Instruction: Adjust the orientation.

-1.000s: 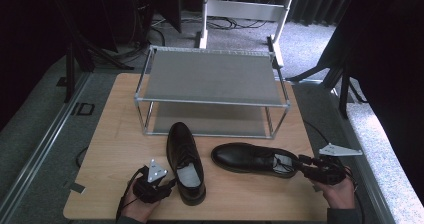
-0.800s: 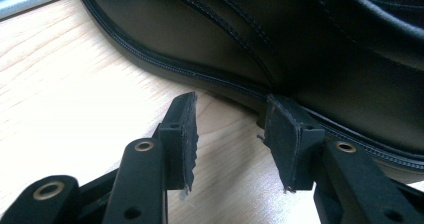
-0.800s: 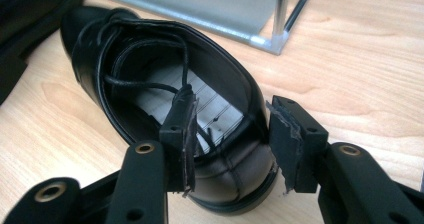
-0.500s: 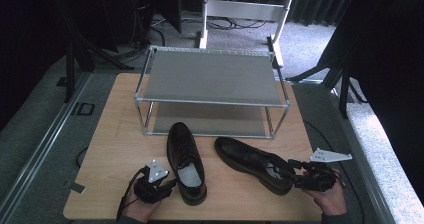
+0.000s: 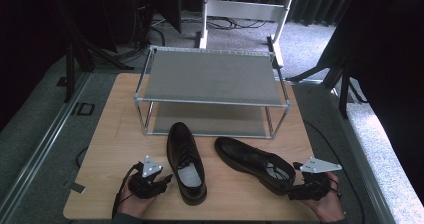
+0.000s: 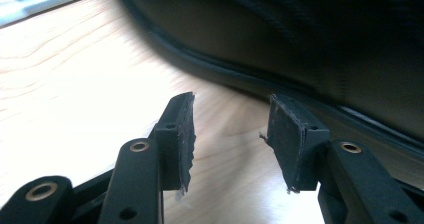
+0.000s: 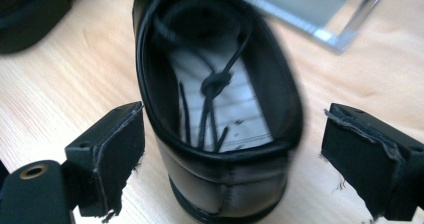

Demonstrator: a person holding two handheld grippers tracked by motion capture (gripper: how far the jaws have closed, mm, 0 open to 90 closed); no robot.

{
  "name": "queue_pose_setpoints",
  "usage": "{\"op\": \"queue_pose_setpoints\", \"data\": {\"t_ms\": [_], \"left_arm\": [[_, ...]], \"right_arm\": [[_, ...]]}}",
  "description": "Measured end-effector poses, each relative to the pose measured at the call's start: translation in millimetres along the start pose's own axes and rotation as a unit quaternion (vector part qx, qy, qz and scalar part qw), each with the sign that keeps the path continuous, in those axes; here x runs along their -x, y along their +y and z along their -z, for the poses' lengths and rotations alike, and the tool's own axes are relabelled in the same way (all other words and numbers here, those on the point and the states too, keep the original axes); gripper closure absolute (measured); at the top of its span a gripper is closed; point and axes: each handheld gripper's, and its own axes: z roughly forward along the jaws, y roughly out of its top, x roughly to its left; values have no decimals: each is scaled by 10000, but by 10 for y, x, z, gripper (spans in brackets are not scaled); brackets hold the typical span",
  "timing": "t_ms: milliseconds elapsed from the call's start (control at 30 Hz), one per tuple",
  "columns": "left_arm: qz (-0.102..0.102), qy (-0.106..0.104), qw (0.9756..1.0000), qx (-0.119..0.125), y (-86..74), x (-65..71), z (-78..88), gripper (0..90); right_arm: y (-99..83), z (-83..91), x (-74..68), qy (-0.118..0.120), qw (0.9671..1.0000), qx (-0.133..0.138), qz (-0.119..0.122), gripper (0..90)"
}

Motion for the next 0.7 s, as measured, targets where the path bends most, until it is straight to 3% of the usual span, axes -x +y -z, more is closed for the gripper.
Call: {"op": "queue_pose_setpoints", "data": {"t_ms": [100, 167, 333, 433, 567, 700], "left_arm": [[28, 17, 10000, -52, 14, -47, -46, 540], [59, -65, 9999, -51, 32, -59, -78, 540], [-137, -150, 9998, -80, 92, -24, -135, 544], [-111, -224, 9997, -51, 103, -35, -138, 549], [-94, -314, 9995, -39, 118, -36, -159, 572], [-220, -369, 9991, -34, 185, 20, -222, 596]], "right_arm": [[-22, -158, 15, 157, 9999, -5, -60, 122], [-12, -228, -3, 84, 10000, 25, 14, 137], [29, -290, -77, -99, 9997, 226, 82, 210], [53, -351, -112, -199, 9990, 400, 53, 235], [70, -394, -128, -235, 9985, 493, 5, 239], [72, -432, -214, -316, 9974, 643, 74, 244]]}}
